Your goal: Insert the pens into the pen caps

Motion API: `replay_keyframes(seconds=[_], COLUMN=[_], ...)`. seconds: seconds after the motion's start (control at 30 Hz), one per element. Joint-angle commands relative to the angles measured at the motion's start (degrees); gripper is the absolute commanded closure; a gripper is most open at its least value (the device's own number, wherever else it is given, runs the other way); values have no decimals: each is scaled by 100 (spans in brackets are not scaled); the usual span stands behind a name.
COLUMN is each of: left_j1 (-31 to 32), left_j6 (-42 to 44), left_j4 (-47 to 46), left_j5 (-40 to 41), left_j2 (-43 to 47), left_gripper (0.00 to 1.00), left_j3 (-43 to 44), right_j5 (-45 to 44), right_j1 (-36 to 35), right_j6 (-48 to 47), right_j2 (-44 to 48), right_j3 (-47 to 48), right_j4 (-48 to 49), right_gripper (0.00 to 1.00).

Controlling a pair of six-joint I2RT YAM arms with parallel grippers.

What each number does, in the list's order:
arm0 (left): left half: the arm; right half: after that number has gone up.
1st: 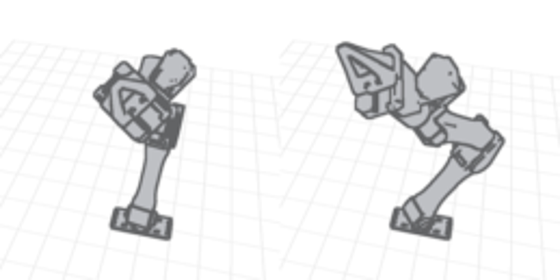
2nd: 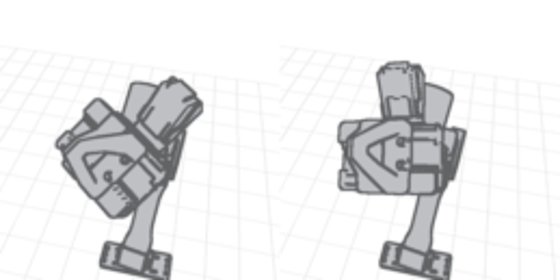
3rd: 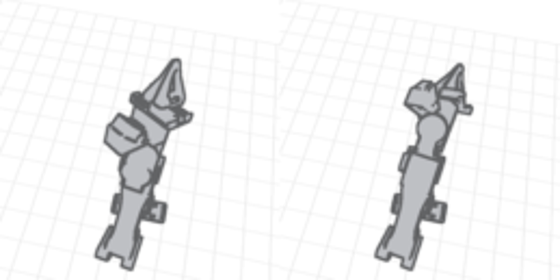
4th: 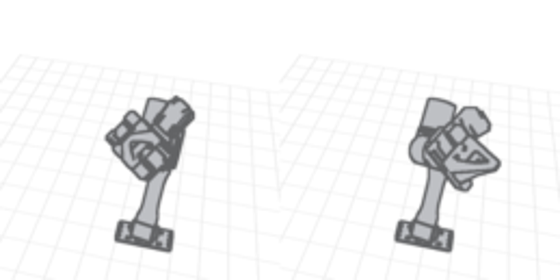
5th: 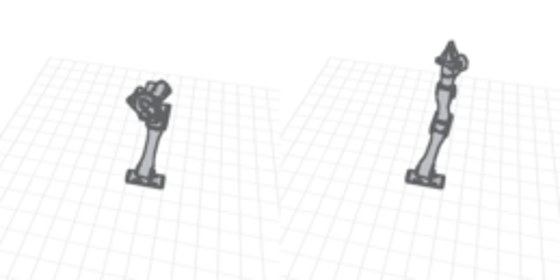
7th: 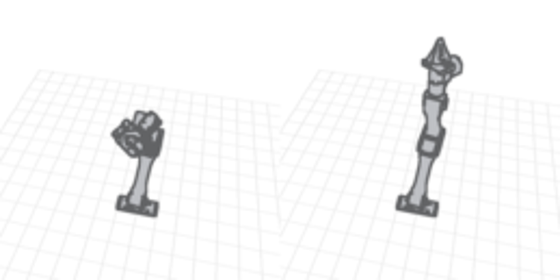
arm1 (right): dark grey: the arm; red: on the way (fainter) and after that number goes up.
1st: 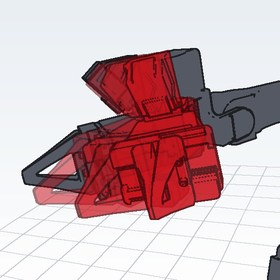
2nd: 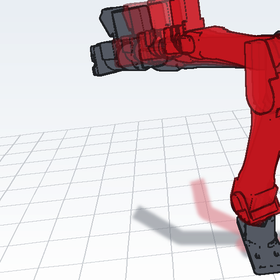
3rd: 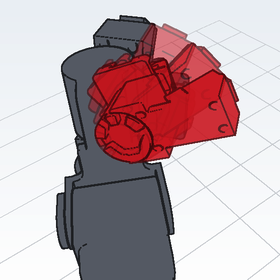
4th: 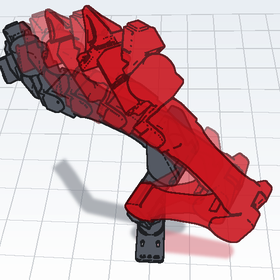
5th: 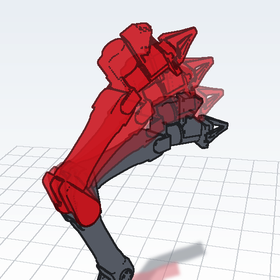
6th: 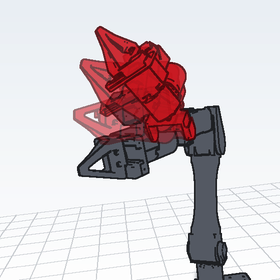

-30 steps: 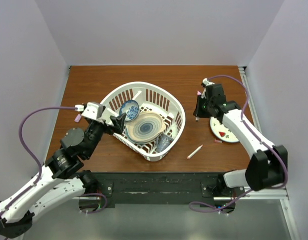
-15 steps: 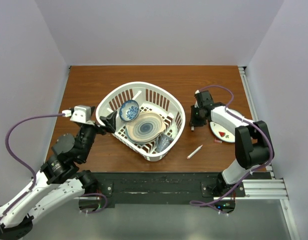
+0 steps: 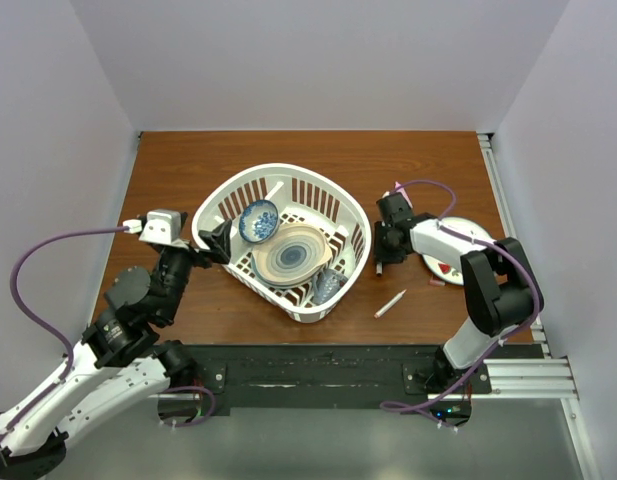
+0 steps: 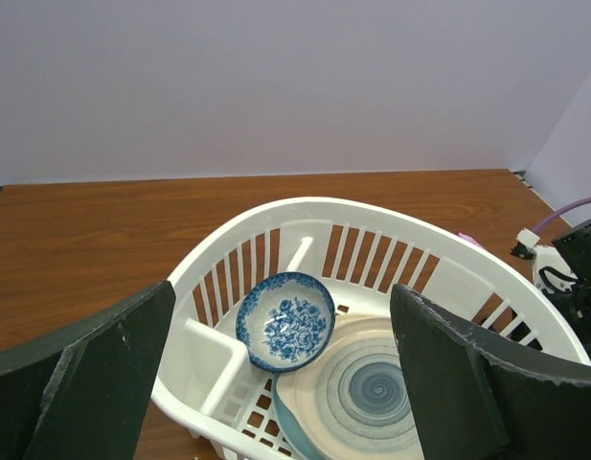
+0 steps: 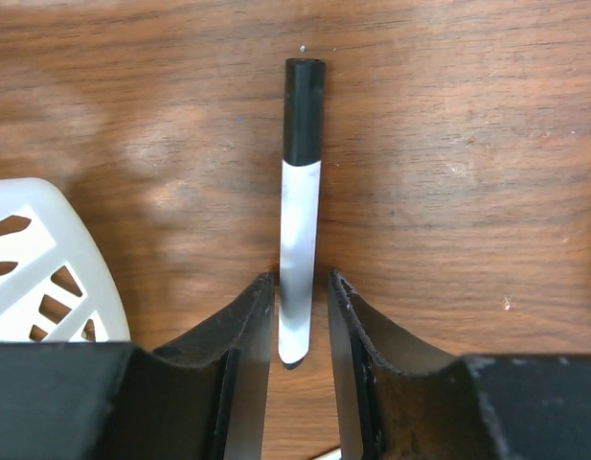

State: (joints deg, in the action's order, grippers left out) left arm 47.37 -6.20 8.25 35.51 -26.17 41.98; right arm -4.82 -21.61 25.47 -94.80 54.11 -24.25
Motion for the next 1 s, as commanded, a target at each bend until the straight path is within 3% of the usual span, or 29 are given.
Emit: replay_keyframes(seconds=[0.0,0.1,0.2,0.43,0.5,0.7,0.97], left_j1=[-35,-27,-27,-27,-35,-35,-35], left_j6=[75,66,75,75,66,66,171], left_j4=[-192,-201,-192,-201,-175,-201,-254], left_j5=[158,150,141,44,44,62,27], left_j2=[16,42,51,33,42,77,183], left_gripper=[0,0,0,0,0,0,0], left_j3=[4,-5,-14,-14,-5,-40,-84], right_j5=[-186,-195,-168,16,279,78,-19], right_j1=[-81,-81,-63,559,718,1193,1519], right_j6=[230,204,55,-1166,-1526,-2081,-2686], right_j2=[76,59,260,358,-63,-1276,-2727], right_j3=[-111,20,249,1522,2074,3472,4977], right_j4=[17,-123,-378,-493,-563,-756,-1354], right_gripper=[69,69,63,51,41,34,36])
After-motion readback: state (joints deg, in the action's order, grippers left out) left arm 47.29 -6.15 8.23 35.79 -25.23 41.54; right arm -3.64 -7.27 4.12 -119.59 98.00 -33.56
